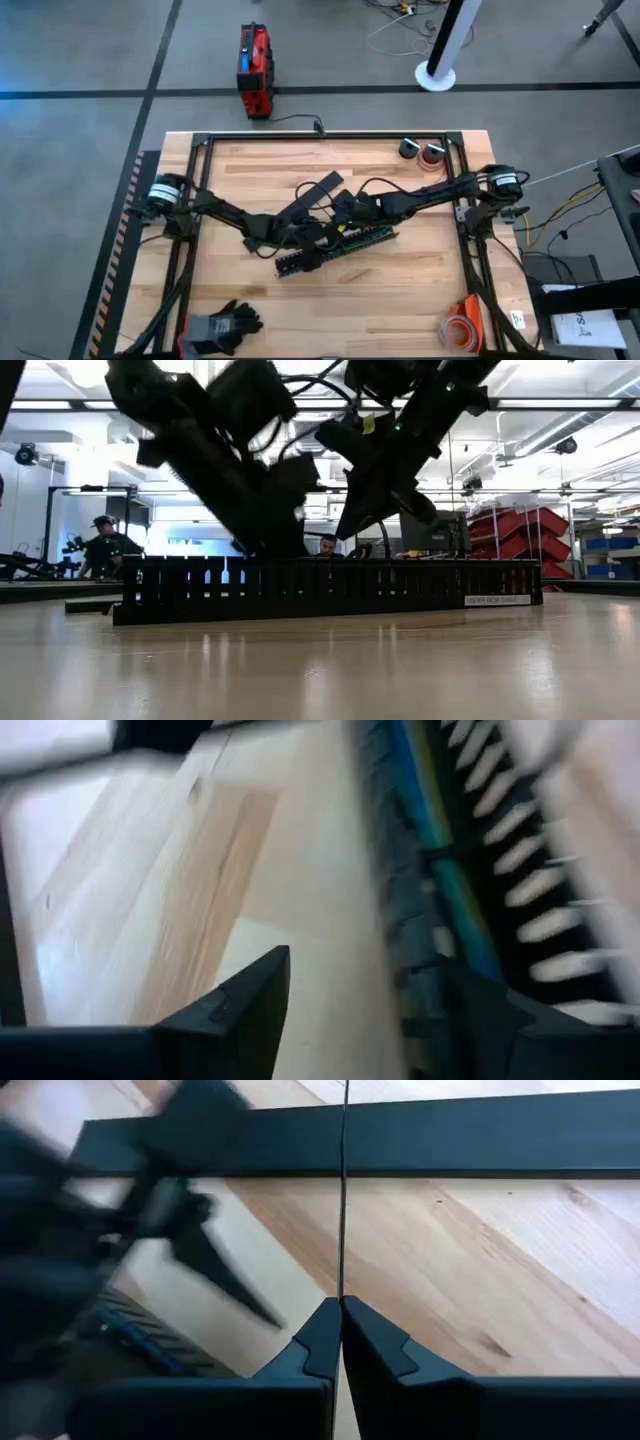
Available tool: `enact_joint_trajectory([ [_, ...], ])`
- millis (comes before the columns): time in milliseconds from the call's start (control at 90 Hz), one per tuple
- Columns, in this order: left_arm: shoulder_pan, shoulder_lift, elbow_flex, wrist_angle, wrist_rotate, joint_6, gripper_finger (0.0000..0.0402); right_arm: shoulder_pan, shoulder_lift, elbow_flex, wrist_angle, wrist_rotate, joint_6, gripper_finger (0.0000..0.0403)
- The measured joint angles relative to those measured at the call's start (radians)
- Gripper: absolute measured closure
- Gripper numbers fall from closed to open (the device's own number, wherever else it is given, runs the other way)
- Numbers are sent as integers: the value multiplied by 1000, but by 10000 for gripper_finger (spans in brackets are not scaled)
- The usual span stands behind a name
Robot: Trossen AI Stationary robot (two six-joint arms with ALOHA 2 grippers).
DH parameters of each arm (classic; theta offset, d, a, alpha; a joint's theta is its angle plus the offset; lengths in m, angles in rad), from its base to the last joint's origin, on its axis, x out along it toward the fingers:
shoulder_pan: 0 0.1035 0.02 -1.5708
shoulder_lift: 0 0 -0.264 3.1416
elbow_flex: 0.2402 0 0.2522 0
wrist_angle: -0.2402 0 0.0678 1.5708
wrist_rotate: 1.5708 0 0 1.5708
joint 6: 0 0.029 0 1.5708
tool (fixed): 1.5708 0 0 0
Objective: Ziptie cables
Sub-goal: Put the ziptied cable wires in a black cable duct
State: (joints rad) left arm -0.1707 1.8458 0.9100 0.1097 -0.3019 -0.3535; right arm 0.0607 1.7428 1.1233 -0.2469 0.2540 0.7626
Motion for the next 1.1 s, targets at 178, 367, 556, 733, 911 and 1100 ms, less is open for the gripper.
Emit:
enact_joint_trajectory([
  [178,1,28,4,26,-15,-61,304,27,-1,54,-151,7,48,403],
  [367,2,25,3,14,-27,-62,392,66,0,67,-209,7,76,403],
  [556,4,24,2,-4,-68,-85,393,64,0,63,-220,-72,127,403],
  [733,5,24,0,0,-84,-103,398,59,0,59,-252,-71,178,403],
  [911,8,26,0,8,-88,-113,400,48,50,62,-255,-70,196,403],
  [1100,8,26,0,13,-88,-112,401,44,95,88,-249,-78,179,403],
])
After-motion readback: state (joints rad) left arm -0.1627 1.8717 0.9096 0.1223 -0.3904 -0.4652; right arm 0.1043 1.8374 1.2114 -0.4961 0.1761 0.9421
